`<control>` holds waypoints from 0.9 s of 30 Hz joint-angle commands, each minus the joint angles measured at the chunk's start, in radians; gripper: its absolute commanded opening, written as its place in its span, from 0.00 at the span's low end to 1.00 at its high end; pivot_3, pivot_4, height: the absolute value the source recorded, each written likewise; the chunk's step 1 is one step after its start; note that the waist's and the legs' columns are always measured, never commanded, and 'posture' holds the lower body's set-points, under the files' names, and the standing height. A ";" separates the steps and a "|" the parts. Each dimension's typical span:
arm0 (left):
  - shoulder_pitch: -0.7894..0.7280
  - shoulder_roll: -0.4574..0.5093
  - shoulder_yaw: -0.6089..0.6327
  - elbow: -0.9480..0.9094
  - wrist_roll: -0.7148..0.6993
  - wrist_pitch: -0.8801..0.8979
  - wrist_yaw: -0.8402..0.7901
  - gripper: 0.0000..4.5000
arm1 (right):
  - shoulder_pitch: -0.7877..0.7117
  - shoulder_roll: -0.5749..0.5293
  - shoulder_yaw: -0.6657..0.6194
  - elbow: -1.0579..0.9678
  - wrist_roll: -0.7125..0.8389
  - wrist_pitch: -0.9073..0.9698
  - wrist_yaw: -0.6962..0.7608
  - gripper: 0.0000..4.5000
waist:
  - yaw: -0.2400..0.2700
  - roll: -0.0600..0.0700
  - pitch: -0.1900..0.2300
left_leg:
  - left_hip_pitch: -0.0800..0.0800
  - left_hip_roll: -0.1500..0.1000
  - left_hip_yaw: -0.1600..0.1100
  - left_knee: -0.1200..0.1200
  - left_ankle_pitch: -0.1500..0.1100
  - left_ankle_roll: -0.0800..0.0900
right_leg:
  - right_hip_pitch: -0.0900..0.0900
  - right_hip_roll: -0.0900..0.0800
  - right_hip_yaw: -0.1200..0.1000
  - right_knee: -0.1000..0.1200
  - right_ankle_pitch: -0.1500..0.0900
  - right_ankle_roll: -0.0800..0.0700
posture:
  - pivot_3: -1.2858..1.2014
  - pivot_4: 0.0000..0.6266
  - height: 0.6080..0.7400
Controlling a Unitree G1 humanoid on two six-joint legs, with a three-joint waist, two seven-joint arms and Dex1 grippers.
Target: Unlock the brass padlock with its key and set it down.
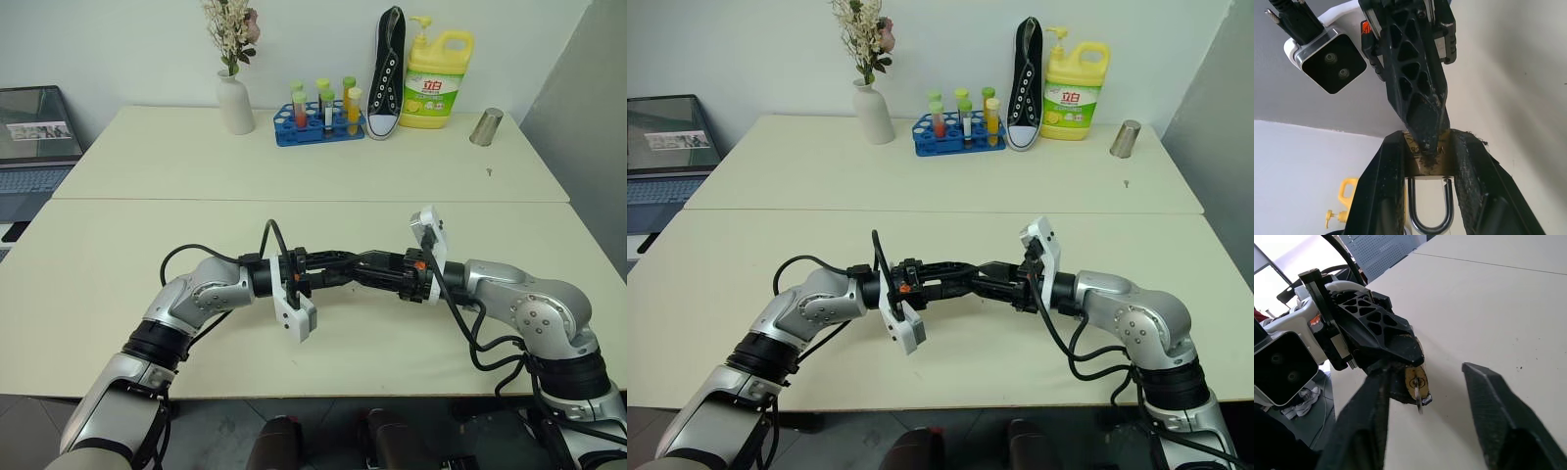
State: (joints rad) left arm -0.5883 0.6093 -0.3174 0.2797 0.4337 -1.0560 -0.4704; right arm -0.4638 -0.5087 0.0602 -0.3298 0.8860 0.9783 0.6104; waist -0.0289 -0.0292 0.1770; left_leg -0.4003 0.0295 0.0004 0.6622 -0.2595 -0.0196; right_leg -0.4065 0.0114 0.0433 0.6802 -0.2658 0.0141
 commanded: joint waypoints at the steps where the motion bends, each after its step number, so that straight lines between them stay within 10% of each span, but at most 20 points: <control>1: -0.003 0.002 0.006 -0.032 -0.027 0.002 0.007 0.22 | -0.026 0.001 -0.020 -0.020 0.010 0.005 0.016 0.20 | 0.000 0.000 0.000 | 0.000 0.000 0.000 0.000 0.000 0.000 | 0.000 0.000 0.000 0.000 0.000 0.000 | 0.52 0.24 1.00; 3: -0.001 0.003 0.006 -0.034 -0.025 0.003 0.007 0.22 | -0.027 0.000 -0.019 -0.021 0.007 0.006 0.023 0.04 | 0.000 0.000 0.000 | 0.000 0.000 0.000 0.000 0.000 0.000 | 0.000 0.000 0.000 0.000 0.000 0.000 | 0.52 0.24 1.00; 15: 0.028 0.017 -0.012 -0.071 -0.087 0.015 -0.028 0.22 | -0.033 0.001 -0.017 -0.027 0.009 0.019 0.047 0.03 | 0.000 0.000 0.000 | 0.000 0.000 0.000 0.000 0.000 0.000 | 0.000 0.000 0.000 0.000 0.000 0.000 | 0.52 0.24 1.00; 27: 0.045 0.039 -0.021 -0.102 -0.179 0.025 -0.092 1.00 | -0.037 -0.007 -0.016 -0.010 -0.025 0.002 0.068 0.03 | 0.000 0.000 0.000 | 0.000 0.000 0.000 0.000 0.000 0.000 | 0.000 0.000 0.000 0.000 0.000 0.000 | 0.52 0.24 1.00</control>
State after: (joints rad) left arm -0.5469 0.6371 -0.3387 0.2103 0.2962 -1.0186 -0.5585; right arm -0.4855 -0.5076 0.0618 -0.3280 0.8681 1.0055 0.6595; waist -0.0290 -0.0292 0.1770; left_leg -0.4003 0.0296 0.0003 0.6622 -0.2595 -0.0196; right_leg -0.4065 0.0114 0.0432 0.6802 -0.2658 0.0141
